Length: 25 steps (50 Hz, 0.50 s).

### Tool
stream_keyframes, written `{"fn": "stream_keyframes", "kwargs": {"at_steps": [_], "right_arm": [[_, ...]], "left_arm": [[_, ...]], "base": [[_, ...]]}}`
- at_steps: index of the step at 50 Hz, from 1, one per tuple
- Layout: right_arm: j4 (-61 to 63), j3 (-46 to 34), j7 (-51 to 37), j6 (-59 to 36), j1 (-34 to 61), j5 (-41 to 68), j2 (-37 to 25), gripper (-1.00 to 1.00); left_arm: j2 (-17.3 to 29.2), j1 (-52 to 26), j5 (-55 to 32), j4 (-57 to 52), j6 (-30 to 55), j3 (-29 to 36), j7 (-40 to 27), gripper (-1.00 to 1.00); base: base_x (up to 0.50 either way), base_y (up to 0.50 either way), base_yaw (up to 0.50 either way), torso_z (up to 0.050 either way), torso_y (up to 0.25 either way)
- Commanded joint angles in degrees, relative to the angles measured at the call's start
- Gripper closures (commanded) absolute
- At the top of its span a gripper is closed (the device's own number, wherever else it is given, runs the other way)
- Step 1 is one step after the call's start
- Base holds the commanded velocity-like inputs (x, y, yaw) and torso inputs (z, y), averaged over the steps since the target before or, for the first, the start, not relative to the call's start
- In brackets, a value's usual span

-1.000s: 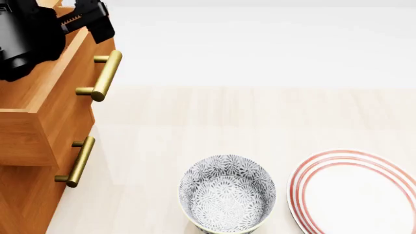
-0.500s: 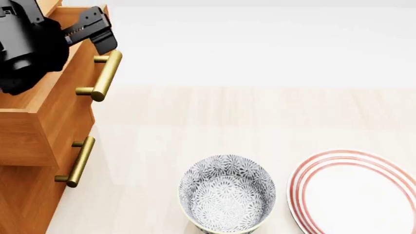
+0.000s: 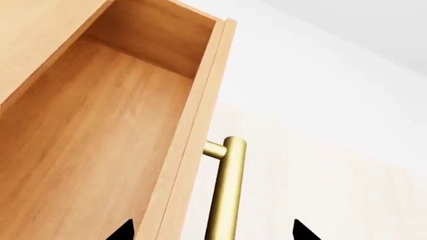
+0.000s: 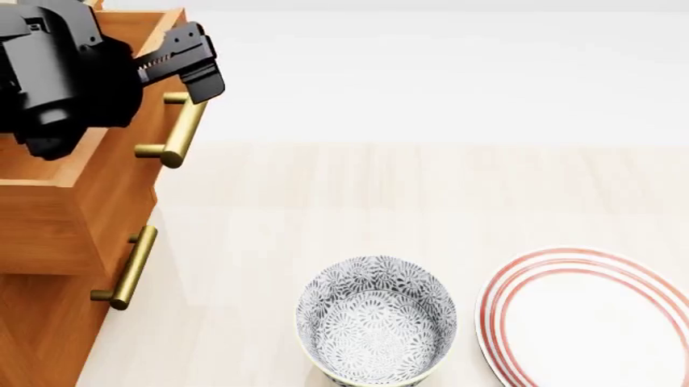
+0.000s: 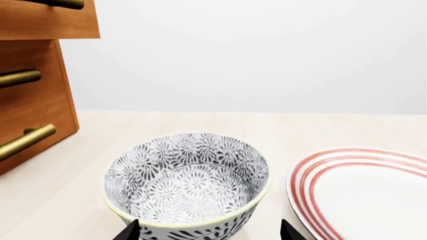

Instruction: Open the top drawer of the cabinet.

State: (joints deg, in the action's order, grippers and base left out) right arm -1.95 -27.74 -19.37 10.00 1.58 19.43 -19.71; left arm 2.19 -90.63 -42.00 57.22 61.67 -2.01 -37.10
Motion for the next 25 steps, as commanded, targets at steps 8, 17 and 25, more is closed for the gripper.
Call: {"fn": "stream_keyframes", "kwargs": {"at_steps": [8, 17, 25], "right_arm": [[0.1, 1.4, 1.1, 0.2, 0.1, -0.5, 0.9, -1.00], [0.1, 1.5, 0.9, 0.2, 0.3, -0.3, 0.8, -1.00], [0.1, 1.5, 0.9, 0.3, 0.3, -0.1, 0.7, -1.00]], "left_arm": [[-1.9, 0.6, -9.0, -2.7, 1.1, 3.3, 2.9, -1.00], [-2.0, 0.6, -16.4, -2.5, -0.8, 9.5, 1.8, -1.00], [-2.0, 0.4, -22.0, -1.9, -2.7, 14.9, 1.5, -1.00]], "base": [[0.00, 0.00, 0.00, 0.000, 0.001], [0.00, 0.00, 0.00, 0.000, 0.000], [0.00, 0.00, 0.00, 0.000, 0.001]]}}
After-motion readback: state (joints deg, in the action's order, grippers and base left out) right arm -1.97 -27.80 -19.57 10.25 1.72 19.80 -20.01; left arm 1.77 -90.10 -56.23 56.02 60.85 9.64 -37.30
